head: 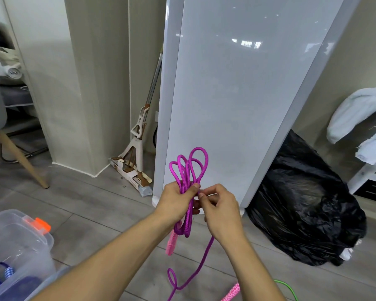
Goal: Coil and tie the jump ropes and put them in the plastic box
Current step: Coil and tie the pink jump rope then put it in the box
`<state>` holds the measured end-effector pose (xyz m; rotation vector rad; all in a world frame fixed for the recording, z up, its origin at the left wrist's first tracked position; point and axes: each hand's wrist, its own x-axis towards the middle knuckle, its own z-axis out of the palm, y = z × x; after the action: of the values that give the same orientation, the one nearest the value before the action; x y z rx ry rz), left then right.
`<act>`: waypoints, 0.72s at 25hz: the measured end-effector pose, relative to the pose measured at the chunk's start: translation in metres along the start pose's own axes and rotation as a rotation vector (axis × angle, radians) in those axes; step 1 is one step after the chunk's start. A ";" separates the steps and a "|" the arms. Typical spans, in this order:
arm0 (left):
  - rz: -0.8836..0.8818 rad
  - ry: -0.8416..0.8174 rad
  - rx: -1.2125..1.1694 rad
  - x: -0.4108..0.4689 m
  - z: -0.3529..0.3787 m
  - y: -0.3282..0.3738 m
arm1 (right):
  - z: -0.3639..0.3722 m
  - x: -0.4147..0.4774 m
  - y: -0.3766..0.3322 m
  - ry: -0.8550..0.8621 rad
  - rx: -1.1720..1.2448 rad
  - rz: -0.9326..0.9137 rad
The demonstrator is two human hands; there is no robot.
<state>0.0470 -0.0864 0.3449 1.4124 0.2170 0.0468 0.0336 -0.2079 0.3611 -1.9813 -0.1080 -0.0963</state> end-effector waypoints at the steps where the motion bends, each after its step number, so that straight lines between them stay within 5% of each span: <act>1: 0.002 -0.017 0.015 -0.001 0.000 0.000 | -0.001 0.000 0.001 0.004 0.009 0.002; 6: 0.037 0.046 0.035 0.001 -0.005 0.008 | -0.007 0.001 0.000 -0.112 -0.053 -0.025; 14: -0.115 0.211 -0.650 0.031 -0.034 0.022 | -0.028 0.006 0.012 -0.560 -0.092 0.089; 18: 0.004 0.317 -0.475 0.043 -0.054 0.023 | -0.051 0.008 0.022 -0.663 -0.258 0.221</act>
<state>0.0819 -0.0230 0.3545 0.9263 0.4351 0.3076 0.0436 -0.2632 0.3623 -2.1957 -0.3146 0.7252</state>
